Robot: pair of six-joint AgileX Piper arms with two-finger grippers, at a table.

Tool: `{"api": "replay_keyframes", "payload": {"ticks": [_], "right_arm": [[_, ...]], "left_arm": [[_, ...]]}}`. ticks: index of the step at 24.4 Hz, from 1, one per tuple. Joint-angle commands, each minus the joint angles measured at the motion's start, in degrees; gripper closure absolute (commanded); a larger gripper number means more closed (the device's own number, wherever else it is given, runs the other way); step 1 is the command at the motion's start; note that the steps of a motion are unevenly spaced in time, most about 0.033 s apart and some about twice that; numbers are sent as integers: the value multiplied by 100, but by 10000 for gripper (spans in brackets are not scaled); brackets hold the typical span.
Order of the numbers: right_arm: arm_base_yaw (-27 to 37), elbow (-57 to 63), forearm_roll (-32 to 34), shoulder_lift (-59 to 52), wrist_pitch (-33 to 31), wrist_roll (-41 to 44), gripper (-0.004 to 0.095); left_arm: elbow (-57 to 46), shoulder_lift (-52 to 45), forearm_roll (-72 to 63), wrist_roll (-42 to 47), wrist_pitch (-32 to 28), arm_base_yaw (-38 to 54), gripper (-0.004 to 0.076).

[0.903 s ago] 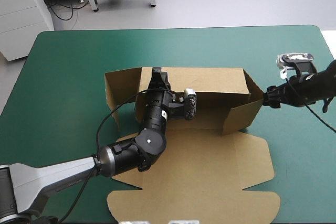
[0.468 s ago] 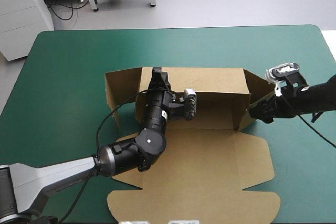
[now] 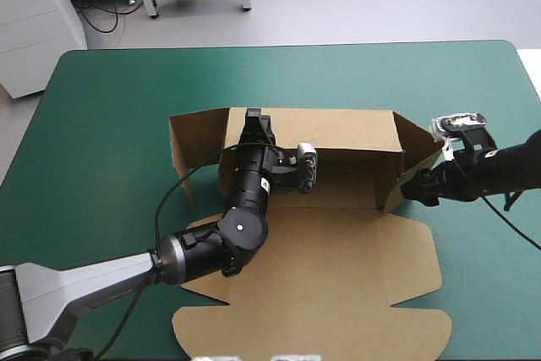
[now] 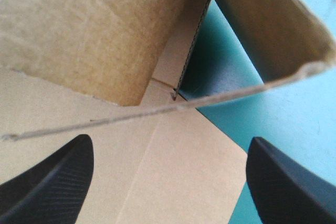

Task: Fold the box

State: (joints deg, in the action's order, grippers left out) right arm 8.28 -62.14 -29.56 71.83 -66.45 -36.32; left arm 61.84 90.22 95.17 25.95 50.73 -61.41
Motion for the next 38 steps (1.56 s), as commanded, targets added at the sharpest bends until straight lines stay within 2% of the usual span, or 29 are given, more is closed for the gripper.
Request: {"api": "replay_keyframes", "payload": {"ticks": [1, 4, 7, 8, 13, 20, 29, 38], "right_arm": [[57, -511, 244, -376, -85, 615, 174], [57, -1053, 613, -466, -178, 1177, 181], [57, -2047, 707, -359, -354, 1763, 316], [57, -2217, 696, -300, -329, 1816, 330], [57, -3124, 696, 393, -30, 2107, 290], [57, -3940, 746, 1760, -93, 2226, 268], [57, -3941, 873, 2329, -477, 2119, 268], [57, -3148, 799, 1970, -225, 1593, 268]], "left_arm": [[154, -248, 401, 82, 242, -45, 756], [154, -248, 401, 82, 242, -45, 756], [154, -248, 415, 82, 242, -45, 756], [154, -248, 418, 82, 242, -45, 756], [154, -248, 428, 82, 182, -45, 756], [154, -248, 441, 82, 182, -45, 756], [154, -248, 441, 82, 172, -45, 756], [154, -248, 441, 82, 161, -45, 756]]}}
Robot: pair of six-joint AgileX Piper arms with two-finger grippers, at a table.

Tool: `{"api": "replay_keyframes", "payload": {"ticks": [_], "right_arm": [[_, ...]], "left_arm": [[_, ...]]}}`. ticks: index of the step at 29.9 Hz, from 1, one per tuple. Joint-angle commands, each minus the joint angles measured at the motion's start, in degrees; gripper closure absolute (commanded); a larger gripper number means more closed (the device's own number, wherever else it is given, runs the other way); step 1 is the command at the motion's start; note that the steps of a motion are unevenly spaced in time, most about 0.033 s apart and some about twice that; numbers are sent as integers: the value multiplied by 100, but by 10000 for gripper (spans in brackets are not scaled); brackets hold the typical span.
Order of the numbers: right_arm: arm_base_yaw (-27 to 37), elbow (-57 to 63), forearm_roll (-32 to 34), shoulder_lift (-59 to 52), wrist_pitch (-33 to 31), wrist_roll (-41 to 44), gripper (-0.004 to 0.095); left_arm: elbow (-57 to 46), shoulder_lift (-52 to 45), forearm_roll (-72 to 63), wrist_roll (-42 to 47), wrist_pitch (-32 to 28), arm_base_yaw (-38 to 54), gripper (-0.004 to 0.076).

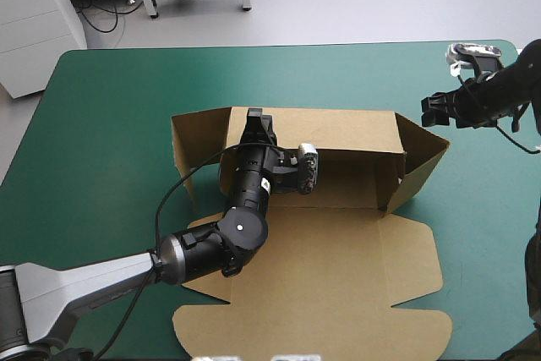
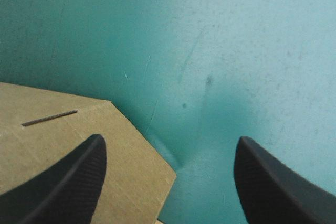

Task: Fold the box

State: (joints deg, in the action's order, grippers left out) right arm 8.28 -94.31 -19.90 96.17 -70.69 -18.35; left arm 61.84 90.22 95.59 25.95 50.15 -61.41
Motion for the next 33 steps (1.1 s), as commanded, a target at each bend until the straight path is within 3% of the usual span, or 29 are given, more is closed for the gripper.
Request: {"api": "replay_keyframes", "payload": {"ticks": [1, 11, 23, 33], "right_arm": [[57, 154, -167, -534, 231, -216, 268], [57, 1096, -160, -1051, 451, -749, 268], [57, 2222, -603, -1681, 542, -1633, 268], [57, 2466, -1207, -1863, 301, -2396, 268]], "left_arm": [[154, -248, 399, 82, 219, -45, 756], [154, -248, 399, 82, 211, -45, 756], [154, -248, 442, 82, 108, -45, 756], [154, -248, 554, 82, 95, -45, 756]]}}
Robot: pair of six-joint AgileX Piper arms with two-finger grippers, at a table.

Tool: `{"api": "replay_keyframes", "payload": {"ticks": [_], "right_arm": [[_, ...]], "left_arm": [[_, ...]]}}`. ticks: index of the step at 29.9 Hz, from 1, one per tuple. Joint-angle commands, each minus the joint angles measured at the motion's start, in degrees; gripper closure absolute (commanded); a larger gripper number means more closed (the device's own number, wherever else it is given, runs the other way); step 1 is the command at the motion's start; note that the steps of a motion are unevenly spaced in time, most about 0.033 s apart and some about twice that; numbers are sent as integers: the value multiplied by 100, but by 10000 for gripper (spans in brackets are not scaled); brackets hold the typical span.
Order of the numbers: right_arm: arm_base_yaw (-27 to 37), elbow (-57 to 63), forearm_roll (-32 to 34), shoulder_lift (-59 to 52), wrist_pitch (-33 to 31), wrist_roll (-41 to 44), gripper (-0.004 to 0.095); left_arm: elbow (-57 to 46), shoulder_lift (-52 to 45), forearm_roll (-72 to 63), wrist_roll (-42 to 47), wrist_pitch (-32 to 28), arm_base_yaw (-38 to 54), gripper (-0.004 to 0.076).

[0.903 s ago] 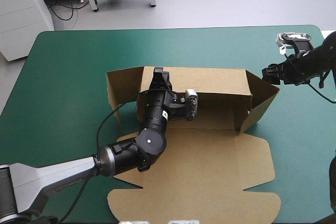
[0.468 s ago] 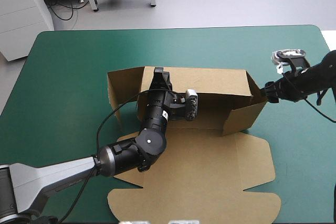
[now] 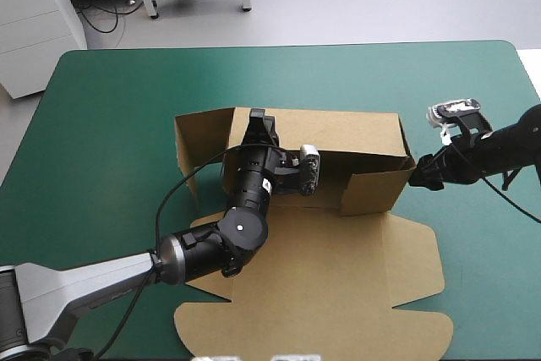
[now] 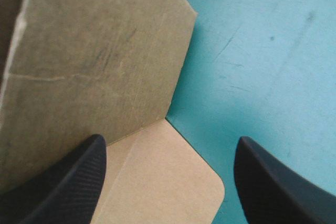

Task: Fold the box

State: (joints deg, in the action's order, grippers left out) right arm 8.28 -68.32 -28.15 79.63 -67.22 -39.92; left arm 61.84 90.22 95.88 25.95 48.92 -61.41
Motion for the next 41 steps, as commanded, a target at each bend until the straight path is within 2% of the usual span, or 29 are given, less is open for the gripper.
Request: {"api": "replay_keyframes", "payload": {"ticks": [1, 13, 29, 41], "right_arm": [[57, -133, -420, -209, -46, -279, 268], [46, -133, -873, -209, -382, -554, 268], [-424, -123, -793, -223, -409, -323, 268], [-483, -123, -867, -315, -280, -333, 268]], "left_arm": [[154, -248, 525, 82, 218, -45, 756], [154, -248, 549, 82, 218, -45, 756], [154, -248, 562, 82, 218, -45, 756], [154, -248, 562, 82, 206, -45, 756]]}}
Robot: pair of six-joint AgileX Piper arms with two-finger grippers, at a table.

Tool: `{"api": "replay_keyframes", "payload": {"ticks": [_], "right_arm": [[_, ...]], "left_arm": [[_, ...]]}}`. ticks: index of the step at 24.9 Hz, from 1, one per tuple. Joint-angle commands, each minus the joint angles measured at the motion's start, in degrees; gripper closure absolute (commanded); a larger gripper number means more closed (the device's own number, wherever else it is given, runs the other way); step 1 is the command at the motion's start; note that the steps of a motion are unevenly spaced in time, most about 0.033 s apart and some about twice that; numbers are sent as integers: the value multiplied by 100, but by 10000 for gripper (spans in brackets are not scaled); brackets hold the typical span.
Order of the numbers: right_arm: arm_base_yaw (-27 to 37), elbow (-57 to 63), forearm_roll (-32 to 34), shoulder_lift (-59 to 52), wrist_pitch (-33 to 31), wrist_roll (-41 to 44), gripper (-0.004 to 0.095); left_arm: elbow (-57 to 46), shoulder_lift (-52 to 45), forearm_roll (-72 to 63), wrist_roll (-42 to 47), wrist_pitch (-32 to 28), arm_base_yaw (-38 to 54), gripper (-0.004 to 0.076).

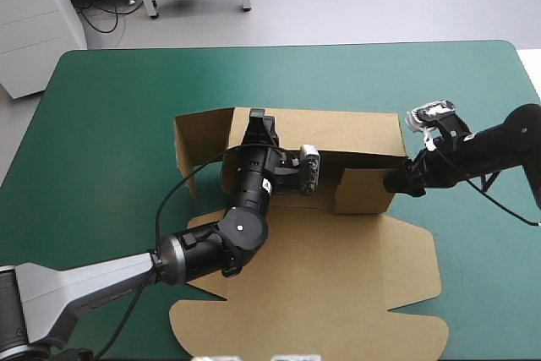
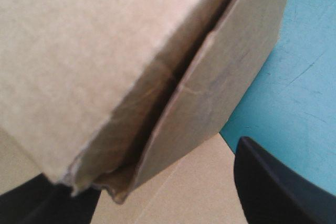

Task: Fold the box

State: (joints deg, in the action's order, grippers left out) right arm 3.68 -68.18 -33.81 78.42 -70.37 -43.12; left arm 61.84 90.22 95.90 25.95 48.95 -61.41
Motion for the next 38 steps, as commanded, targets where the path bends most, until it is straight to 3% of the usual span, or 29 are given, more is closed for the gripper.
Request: {"api": "replay_keyframes", "payload": {"ticks": [1, 8, 15, 20, 25, 28, 31, 38], "right_arm": [[-48, -138, -301, -194, 54, -5, 268], [-469, -127, -73, -313, 465, 309, 268], [-984, 74, 900, -555, 1160, 1136, 268], [-1010, 858, 499, -886, 1856, 1124, 268], [-1010, 1909, -215, -1397, 3171, 650, 268], [-1010, 2088, -683, -1436, 3287, 111, 287], [-1010, 2113, -1082, -1436, 3515, -373, 415], [-1010, 2113, -1324, -1436, 4136, -724, 927]], "left_arm": [[154, -248, 560, 82, 203, -45, 756], [154, -248, 560, 82, 191, -45, 756], [154, -248, 560, 82, 191, -45, 756], [154, -248, 560, 82, 191, -45, 756], [154, -248, 560, 82, 188, -45, 756], [154, -248, 560, 82, 188, -45, 756], [154, -248, 560, 82, 188, -45, 756], [154, -248, 560, 82, 188, -45, 756]]}}
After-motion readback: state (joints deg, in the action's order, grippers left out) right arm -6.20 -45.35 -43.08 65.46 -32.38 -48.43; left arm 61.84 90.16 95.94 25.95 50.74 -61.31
